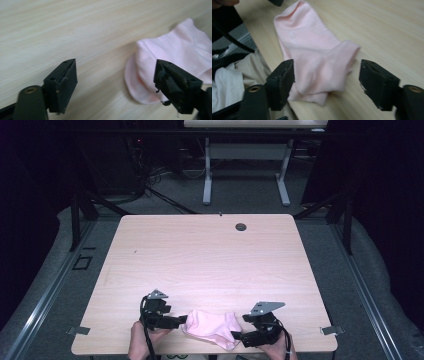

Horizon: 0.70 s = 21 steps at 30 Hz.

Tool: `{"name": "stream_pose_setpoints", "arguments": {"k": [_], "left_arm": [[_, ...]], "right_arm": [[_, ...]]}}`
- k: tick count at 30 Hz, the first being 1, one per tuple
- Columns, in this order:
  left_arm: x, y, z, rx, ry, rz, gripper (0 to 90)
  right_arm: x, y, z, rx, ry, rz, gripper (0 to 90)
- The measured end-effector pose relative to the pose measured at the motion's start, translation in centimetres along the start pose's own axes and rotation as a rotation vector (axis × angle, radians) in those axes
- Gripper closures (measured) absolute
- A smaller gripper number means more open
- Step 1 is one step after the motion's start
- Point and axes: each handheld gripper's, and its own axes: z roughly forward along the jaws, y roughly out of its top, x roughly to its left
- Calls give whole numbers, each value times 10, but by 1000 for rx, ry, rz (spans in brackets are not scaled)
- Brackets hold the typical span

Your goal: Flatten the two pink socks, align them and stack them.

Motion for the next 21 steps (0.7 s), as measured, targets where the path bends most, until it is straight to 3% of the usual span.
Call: {"name": "stream_pose_setpoints", "arguments": {"k": [1,2,3,4,5,6,7,11,12,16,17,19,20,21], "left_arm": [[0,0,0,0,0,0,153],[2,-1,-3,-9,15,2,153],[7,-2,-9,-36,59,8,106],[7,-2,-9,-36,59,8,86],[12,-4,-13,-42,98,12,58],[20,-8,-16,-62,155,6,38],[20,-8,-16,-62,155,6,25],[41,-22,-21,-95,281,5,4],[51,-29,-22,-109,316,-9,4],[64,-37,-21,-110,358,-33,3],[68,-41,-19,-110,389,-28,2],[69,-42,-19,-109,413,-13,0],[69,-42,-19,-109,413,-13,0],[69,-42,-19,-112,418,-8,0]], "right_arm": [[0,0,0,0,0,0,240],[-5,-1,-3,-10,-19,17,203],[-17,-5,-8,-40,-73,57,150],[-17,-5,-8,-40,-73,57,150],[-29,-9,-13,-47,-146,89,126],[-33,-11,-13,-53,-166,109,103],[-33,-11,-13,-53,-166,109,103],[-58,-23,-15,-58,-258,179,57],[-67,-29,-15,-64,-300,193,54],[-76,-36,-13,-80,-351,205,48],[-81,-38,-11,-83,-378,212,48],[-84,-40,-9,-83,-394,214,54],[-84,-40,-9,-83,-394,214,54],[-85,-40,-6,-75,-430,202,56]]}}
